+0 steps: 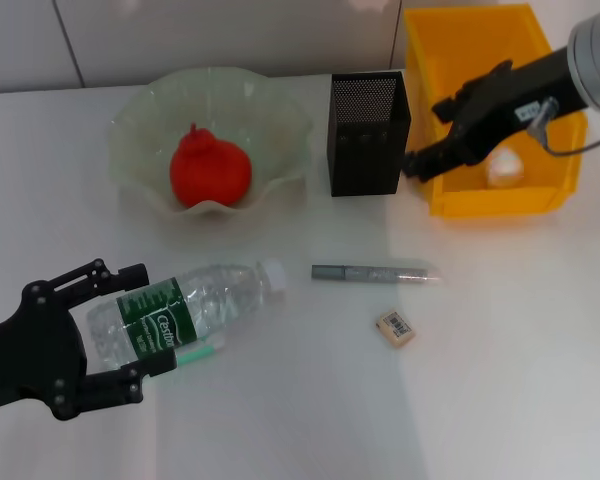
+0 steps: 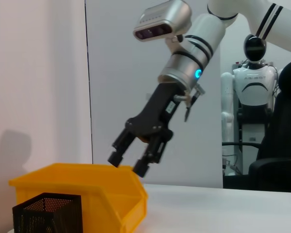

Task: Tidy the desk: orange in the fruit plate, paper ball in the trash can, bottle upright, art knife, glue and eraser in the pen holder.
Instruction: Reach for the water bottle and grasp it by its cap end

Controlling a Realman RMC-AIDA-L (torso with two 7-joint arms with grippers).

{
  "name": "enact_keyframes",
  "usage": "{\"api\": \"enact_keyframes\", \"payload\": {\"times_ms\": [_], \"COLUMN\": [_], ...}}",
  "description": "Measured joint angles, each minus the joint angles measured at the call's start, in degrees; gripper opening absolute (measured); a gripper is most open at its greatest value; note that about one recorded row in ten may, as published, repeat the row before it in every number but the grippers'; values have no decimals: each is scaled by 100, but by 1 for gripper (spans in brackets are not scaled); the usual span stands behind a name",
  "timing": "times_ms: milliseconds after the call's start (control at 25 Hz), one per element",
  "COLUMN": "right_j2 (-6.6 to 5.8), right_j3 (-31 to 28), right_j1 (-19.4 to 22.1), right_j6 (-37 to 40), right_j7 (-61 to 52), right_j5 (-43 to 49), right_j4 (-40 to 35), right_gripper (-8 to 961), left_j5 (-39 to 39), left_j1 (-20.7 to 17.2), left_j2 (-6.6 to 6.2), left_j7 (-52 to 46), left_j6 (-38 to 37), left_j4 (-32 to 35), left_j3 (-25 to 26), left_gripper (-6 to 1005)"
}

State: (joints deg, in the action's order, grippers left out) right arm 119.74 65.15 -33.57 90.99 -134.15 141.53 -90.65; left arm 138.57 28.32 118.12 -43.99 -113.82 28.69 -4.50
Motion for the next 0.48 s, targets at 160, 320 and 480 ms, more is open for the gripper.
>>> {"api": "enact_keyframes", "payload": {"times_ms": [160,320,480], "right_j2": [7,12,-28], "right_j3": [-23,-149,-429], "right_j1": [247,520,767], "right_j6": [238,159,116], "right_j7": [394,914,1769], "right_j5": [-291,-747,-1508], "right_j4": [-101,23,643], "right_gripper": [819,819,819], "left_j5": [-60,-173,-293], "left_j1": [-63,-112,-144], "left_j2": [0,0,-12], "left_j7": [17,20,-9], "left_j6": [-1,0,1], "left_j4": [9,14,14], "left_j3": [16,-6,-13], "left_gripper": [735,734,732]}}
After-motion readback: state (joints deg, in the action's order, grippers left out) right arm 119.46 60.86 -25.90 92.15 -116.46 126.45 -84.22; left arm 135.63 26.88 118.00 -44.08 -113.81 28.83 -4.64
